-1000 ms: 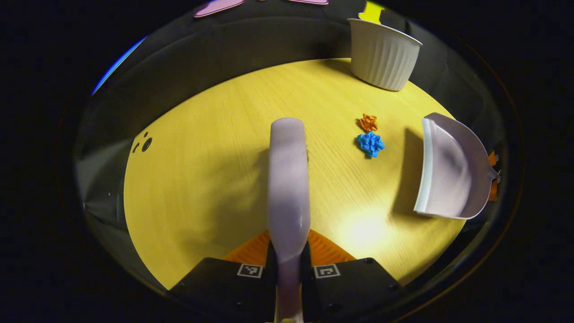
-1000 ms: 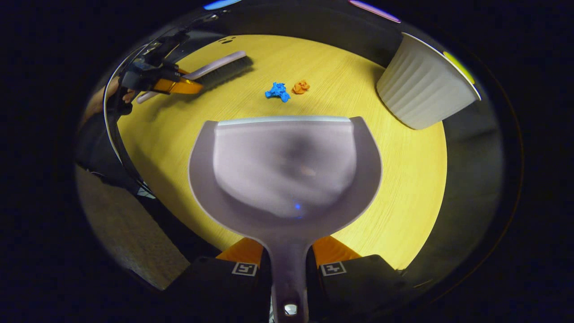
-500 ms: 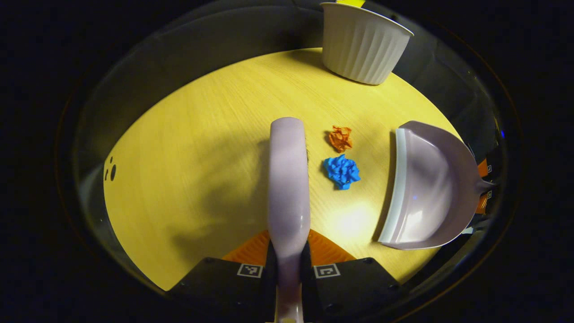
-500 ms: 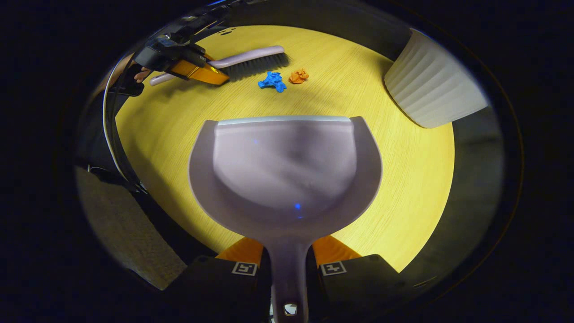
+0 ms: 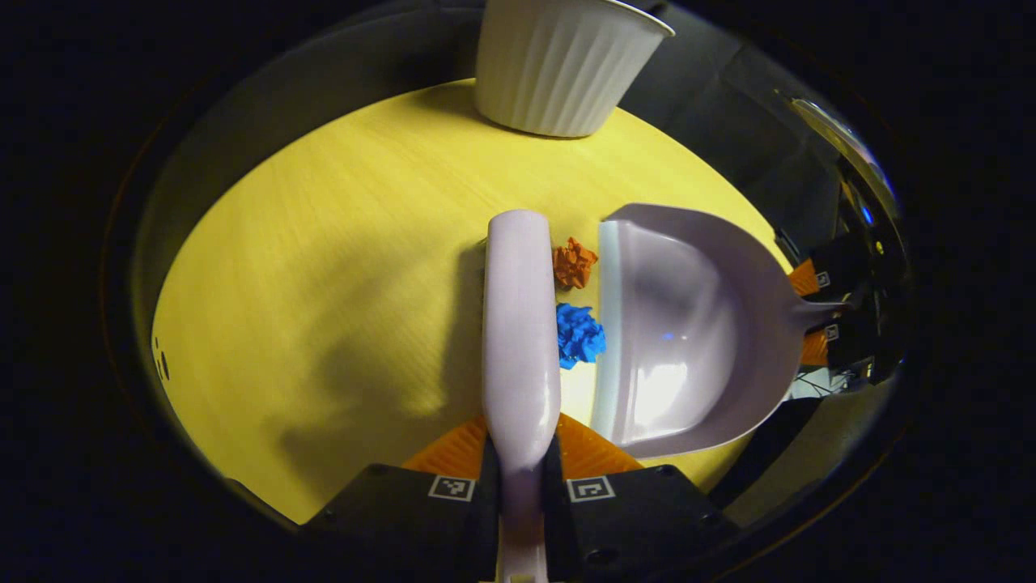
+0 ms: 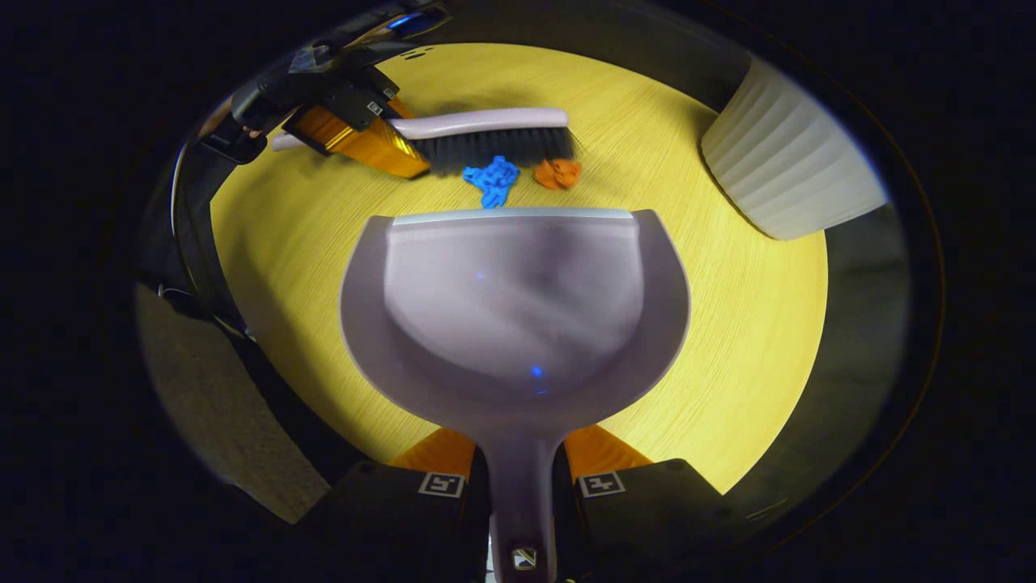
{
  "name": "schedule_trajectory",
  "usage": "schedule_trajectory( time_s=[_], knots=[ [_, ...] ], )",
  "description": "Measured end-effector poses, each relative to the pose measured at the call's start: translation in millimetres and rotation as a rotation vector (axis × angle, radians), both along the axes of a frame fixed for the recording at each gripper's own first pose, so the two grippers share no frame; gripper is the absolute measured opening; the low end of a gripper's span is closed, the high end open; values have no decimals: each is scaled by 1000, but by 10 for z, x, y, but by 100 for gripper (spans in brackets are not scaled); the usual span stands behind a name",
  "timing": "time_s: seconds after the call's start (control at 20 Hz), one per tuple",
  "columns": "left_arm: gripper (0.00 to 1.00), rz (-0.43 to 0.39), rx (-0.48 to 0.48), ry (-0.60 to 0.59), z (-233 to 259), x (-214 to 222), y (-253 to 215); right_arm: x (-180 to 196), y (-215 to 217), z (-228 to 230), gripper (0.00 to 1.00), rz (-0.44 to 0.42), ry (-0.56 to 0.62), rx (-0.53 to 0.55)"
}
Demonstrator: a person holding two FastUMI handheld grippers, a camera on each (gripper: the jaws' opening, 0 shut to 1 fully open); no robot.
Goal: Pick up the small broom and dustpan from the desktop, sweep the trash into the dustpan with the broom, and then empty the trash into the garbage bin.
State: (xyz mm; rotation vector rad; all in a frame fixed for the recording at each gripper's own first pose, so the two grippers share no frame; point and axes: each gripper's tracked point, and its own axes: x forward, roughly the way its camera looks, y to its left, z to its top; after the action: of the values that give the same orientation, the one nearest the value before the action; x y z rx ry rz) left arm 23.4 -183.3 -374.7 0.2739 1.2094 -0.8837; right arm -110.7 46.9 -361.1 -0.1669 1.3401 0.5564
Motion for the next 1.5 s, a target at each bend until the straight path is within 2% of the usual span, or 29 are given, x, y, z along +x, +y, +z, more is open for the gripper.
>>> schedule_trajectory(
  time_s=[0.25,0.3,0.35,0.4,0.5,0.55,0.7,0.75,0.8,0.95,1.2,1.45,1.5],
  knots=[
    [27,-70,-78,69,112,-285,-200,4,36,-34,39,-12,-31,11],
    [27,-66,-86,65,140,-285,-200,10,34,-43,36,-19,-46,8],
    [27,-56,-88,49,170,-271,-193,1,30,-52,39,-28,-59,3],
    [27,-44,-91,24,207,-260,-184,-10,22,-85,36,-41,-67,3],
    [27,-13,-99,-24,324,-235,-143,-34,11,-183,39,-80,-74,7],
    [25,5,-103,-48,407,-231,-97,-48,-10,-246,39,-104,-77,9],
    [27,74,-94,-117,532,-292,81,-81,-99,-367,36,-192,-75,6],
    [27,106,-81,-151,549,-247,145,-106,-139,-391,39,-228,-76,6],
    [27,135,-65,-192,581,-204,248,-110,-167,-402,36,-264,-75,6],
    [26,206,-36,-266,651,-190,512,-37,-138,-303,39,-364,-77,-11],
    [27,270,-23,-242,558,-231,639,114,-216,-55,36,-506,-110,-39],
    [27,286,-28,-220,429,-260,688,203,-256,92,36,-643,-179,-52],
    [27,289,-30,-215,427,-243,693,206,-266,64,39,-662,-194,-53]
  ],
)
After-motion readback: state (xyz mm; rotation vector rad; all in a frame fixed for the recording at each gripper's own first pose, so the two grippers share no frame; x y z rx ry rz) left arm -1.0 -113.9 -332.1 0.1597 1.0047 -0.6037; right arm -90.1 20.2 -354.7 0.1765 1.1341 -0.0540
